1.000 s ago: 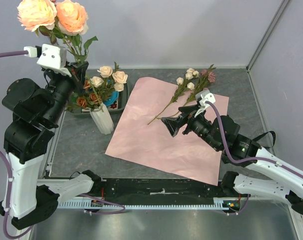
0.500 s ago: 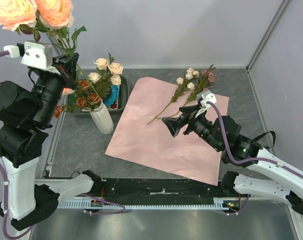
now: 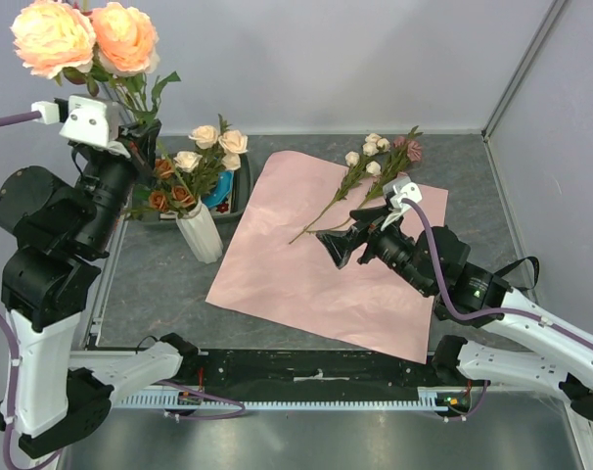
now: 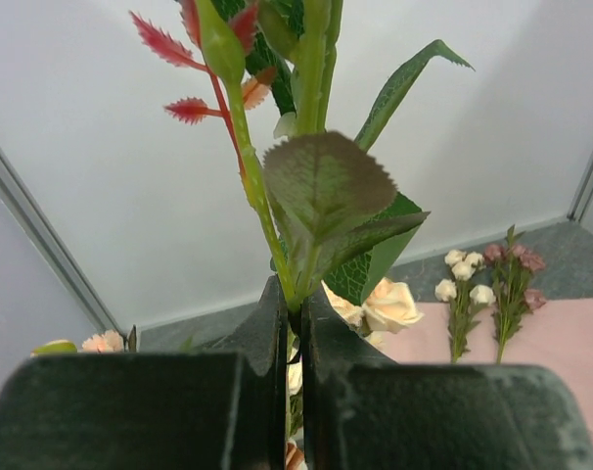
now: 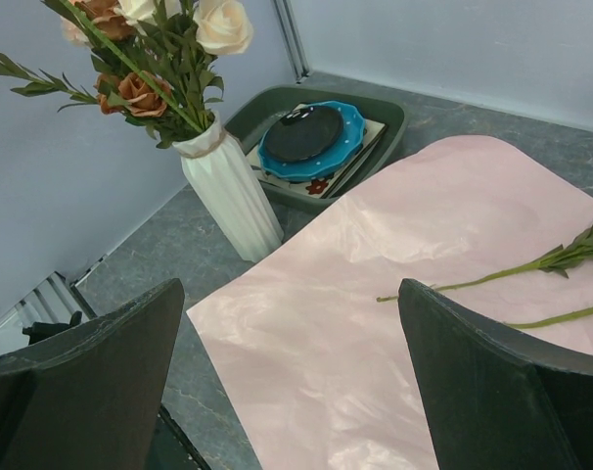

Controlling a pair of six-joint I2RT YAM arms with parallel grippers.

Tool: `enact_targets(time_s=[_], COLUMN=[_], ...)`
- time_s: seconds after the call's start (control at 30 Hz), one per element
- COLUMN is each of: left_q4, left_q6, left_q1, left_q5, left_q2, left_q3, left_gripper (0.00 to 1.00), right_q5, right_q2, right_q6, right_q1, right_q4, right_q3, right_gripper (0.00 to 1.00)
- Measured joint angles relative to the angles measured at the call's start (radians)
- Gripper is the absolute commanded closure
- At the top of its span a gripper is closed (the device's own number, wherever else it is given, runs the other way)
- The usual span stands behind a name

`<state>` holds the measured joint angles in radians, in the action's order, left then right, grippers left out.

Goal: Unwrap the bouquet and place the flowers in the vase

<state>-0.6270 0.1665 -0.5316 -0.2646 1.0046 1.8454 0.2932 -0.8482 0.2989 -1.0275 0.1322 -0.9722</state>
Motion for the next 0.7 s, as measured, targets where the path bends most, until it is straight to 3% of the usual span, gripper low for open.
enact_targets(time_s=[0.43,0.7], left_q4=[0.065,0.218], left_q6=[-0.001,-0.044], left_q1=[0.000,0.000], left_q5=[-0.080,-0.179], left_q2=[-0.012,-0.061], left_q3=[-0.249,-0.531], left_gripper=[0.98,0.98], right_q5=[-0.003,-0.002], right_q2=[-0.010,0.006], right_q6=[0.002,0.008], right_q1=[0.000,0.000], right_q4=[0.001,0.006], right_q3=[0.002,0.037], right_gripper=[0.02,0.02])
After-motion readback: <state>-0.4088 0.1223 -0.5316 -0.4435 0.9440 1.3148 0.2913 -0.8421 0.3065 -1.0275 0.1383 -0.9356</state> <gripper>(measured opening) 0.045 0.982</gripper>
